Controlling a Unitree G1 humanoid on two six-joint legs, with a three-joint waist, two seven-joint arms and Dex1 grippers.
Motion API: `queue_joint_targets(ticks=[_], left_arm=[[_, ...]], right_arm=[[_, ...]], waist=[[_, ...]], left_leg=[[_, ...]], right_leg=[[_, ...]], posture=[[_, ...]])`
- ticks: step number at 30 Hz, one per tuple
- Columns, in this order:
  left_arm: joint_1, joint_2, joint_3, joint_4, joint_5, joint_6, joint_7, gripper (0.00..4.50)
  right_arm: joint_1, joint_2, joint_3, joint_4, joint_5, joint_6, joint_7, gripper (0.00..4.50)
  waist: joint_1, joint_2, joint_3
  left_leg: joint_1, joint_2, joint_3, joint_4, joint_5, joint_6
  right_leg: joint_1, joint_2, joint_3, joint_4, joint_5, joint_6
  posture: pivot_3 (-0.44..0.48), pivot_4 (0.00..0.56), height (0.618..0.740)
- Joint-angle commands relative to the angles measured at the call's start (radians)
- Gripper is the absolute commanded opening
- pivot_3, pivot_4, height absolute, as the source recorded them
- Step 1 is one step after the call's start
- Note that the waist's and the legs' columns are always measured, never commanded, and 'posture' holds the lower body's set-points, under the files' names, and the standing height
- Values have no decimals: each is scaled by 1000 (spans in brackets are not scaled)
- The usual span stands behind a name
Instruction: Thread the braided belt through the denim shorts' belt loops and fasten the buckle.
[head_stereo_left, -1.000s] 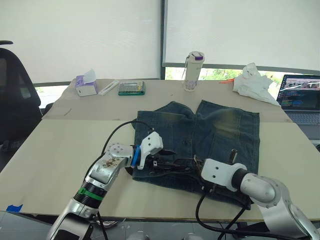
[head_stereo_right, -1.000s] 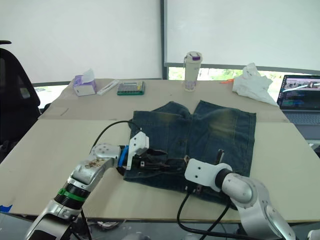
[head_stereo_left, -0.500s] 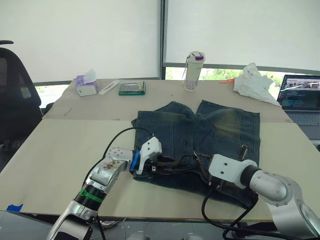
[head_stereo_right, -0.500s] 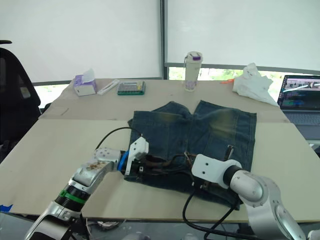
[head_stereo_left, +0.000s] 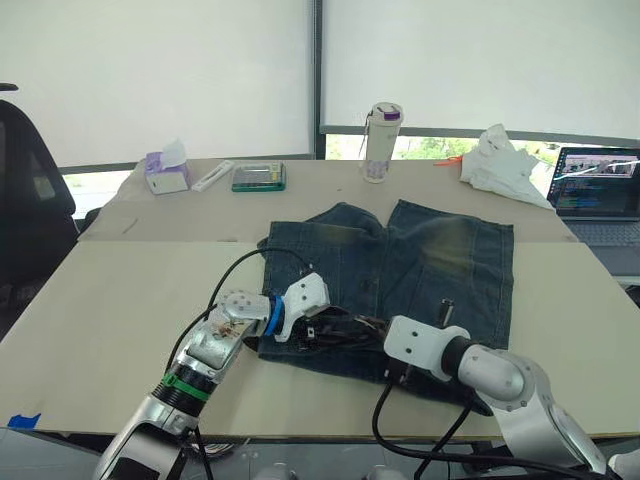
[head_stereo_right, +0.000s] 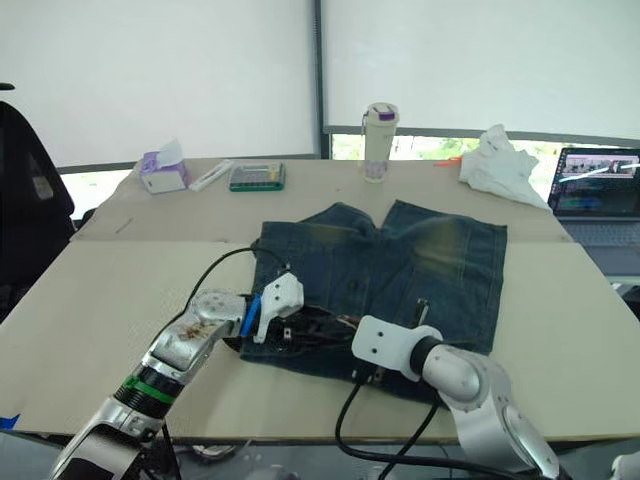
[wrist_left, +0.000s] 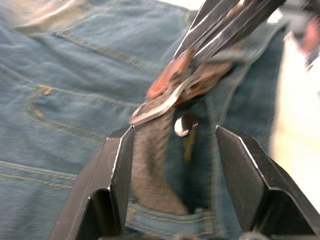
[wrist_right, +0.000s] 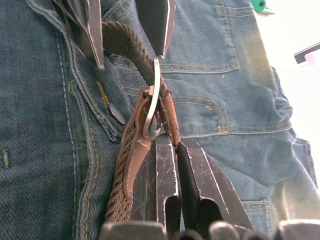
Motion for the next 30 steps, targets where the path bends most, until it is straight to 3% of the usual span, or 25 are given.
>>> queue_joint_targets(ticks=[1,6,7,12,16,21,25,30], left_arm=[[-29,-16,-5,11,45,-49,44,1916],[-36,-16,-11,37,80,-96,57,186],[-36,-15,-10,41,84,-107,56,26],[-35,-6,-6,56,101,-155,49,0],[-31,-13,-1,47,92,-155,48,0],[-27,-11,4,38,83,-150,43,0],[-28,-8,4,39,88,-152,47,0],[-27,-10,4,38,95,-156,57,0]], right_arm=[[-19,0,-7,-21,5,-28,3,0],[-19,30,-13,-28,33,11,8,0],[-13,39,-28,-35,44,31,8,0],[25,98,-117,-99,131,149,16,1721],[26,73,-130,-102,122,154,0,3082],[16,53,-107,-116,127,161,-11,3082],[-13,224,-155,-187,272,398,-15,3082],[-16,253,-152,-185,339,559,-40,3082]], waist=[[1,0,0],[-2,0,0],[-2,0,0],[1,0,0],[1,0,0],[0,0,0],[-5,0,0],[-1,1,-1]], left_leg=[[0,0,0,0,0,0],[0,0,0,0,0,0],[0,0,0,0,0,0],[0,0,0,0,0,0],[0,0,0,0,0,0],[0,0,0,0,0,0],[0,1,0,0,0,0],[0,-1,-1,0,0,0]], right_leg=[[0,0,0,0,0,0],[0,1,0,0,0,0],[0,1,0,0,0,0],[0,0,0,0,0,0],[0,0,0,0,0,0],[0,0,0,0,0,0],[0,1,0,0,0,0],[0,0,0,0,0,0]], posture=[[0,150,740],[0,150,740],[0,150,740],[0,150,740],[0,150,740],[0,150,740],[0,150,740],[0,150,740]])
